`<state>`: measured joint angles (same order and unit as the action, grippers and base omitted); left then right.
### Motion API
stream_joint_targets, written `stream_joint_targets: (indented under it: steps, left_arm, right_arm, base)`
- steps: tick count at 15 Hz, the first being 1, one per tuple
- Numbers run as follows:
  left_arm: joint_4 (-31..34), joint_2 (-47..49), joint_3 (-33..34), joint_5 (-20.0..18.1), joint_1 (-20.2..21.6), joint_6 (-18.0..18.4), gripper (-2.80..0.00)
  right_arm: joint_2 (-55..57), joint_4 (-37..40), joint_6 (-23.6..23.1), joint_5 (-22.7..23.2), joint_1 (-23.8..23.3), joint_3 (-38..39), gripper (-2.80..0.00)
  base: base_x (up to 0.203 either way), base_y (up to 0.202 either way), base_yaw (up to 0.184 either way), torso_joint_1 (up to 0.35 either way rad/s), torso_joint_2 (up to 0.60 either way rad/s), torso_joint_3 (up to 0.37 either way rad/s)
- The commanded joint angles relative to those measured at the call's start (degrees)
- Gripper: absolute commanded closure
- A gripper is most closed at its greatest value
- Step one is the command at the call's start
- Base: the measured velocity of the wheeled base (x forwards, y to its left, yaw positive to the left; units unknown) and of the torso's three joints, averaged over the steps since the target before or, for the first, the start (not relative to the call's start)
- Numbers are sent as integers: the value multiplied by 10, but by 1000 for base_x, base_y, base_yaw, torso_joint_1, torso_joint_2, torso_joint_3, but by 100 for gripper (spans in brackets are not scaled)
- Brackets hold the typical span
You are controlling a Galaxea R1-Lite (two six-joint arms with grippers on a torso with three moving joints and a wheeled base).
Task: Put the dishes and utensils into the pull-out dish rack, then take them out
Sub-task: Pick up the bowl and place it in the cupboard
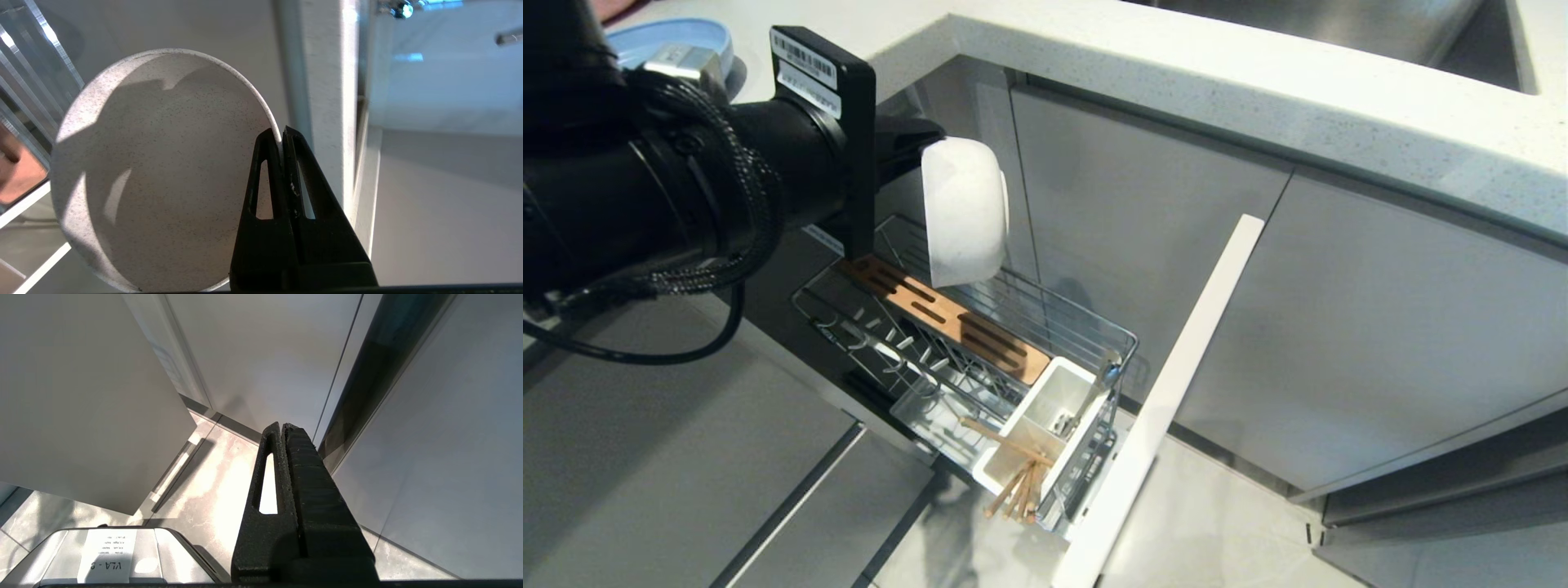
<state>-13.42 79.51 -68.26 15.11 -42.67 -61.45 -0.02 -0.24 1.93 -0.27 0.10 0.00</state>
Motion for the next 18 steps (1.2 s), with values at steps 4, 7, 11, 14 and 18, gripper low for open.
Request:
stream_joint_targets:
  steps: [4, 7, 11, 14, 18]
  left_arm:
    - [-3, 34, 8, 102, -26, -47, 0]
    - [-36, 54, 14, 138, -30, -64, 0]
    - [-59, 70, 59, 155, -24, -76, 0]
    - [-116, 101, 90, 156, -24, -90, 0]
    - [-232, 161, 133, 172, -20, -88, 0]
  right_arm:
    - [-2, 0, 0, -1, 0, 1, 0]
    - [-2, -1, 0, 0, 0, 1, 0]
    - [-2, 0, 0, 0, 1, 1, 0]
    - [-2, -1, 0, 0, 0, 1, 0]
    - [-2, 0, 0, -1, 1, 1, 0]
  base:
    - [0, 0, 0, 0, 0, 0]
    - [0, 0, 0, 0, 0, 0]
    - [0, 0, 0, 0, 0, 0]
    - [0, 0, 0, 0, 0, 0]
    - [0, 0, 0, 0, 0, 0]
